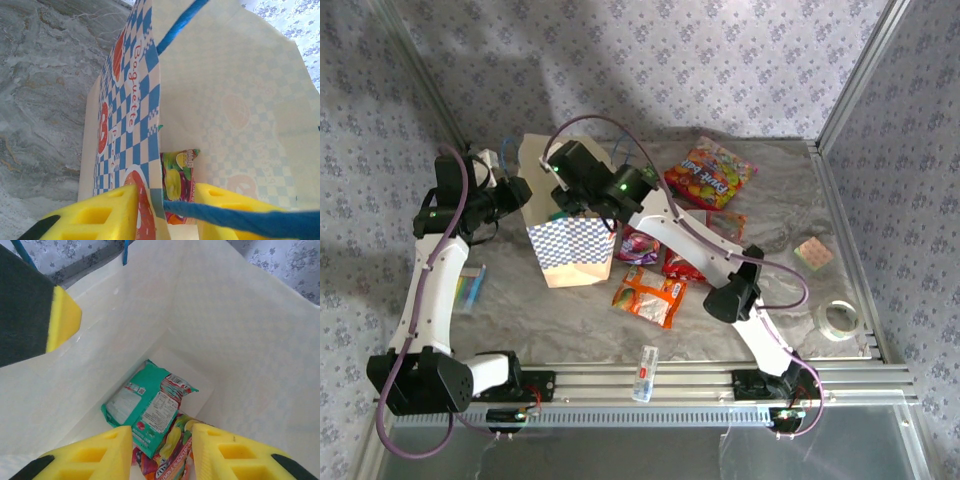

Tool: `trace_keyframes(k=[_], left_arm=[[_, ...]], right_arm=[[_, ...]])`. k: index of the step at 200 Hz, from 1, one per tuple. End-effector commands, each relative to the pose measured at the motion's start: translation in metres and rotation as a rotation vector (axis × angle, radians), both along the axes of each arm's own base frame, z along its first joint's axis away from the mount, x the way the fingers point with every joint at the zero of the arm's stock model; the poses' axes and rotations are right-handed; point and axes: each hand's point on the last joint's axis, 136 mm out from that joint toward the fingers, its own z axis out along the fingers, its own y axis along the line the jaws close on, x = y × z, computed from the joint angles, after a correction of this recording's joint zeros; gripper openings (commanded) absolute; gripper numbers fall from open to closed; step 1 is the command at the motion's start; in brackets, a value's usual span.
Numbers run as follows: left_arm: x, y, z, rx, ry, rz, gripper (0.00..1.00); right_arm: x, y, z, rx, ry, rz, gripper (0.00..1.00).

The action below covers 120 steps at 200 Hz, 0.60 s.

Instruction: Place the snacks into the paper bag

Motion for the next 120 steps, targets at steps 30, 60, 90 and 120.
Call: trace_keyframes(k=[30, 60, 90, 120], left_arm=[[-0.003, -0.001, 0.013, -0.002, -0.023, -0.015, 0.34], [-0.002, -0.002, 0.010, -0.007, -0.014, -0.014, 0.33], [-0.001, -0.001, 0.008, -0.009, -0.007, -0.012, 0.32], [-0.001, -0.001, 0.007, -0.008, -0.001, -0.013, 0.32]], right_arm=[[-0.013, -0.024, 0.035, 0.050, -0.032, -0.032, 0.37], [-0.024, -0.038, 0.038, 0.041, -0.019, -0.032, 0.37], [-0.031, -0.059, 0.040, 0.027, -0.025, -0.059, 0.38], [-0.036, -0.076, 0.040, 0.034, -0.025, -0.091, 0.38]])
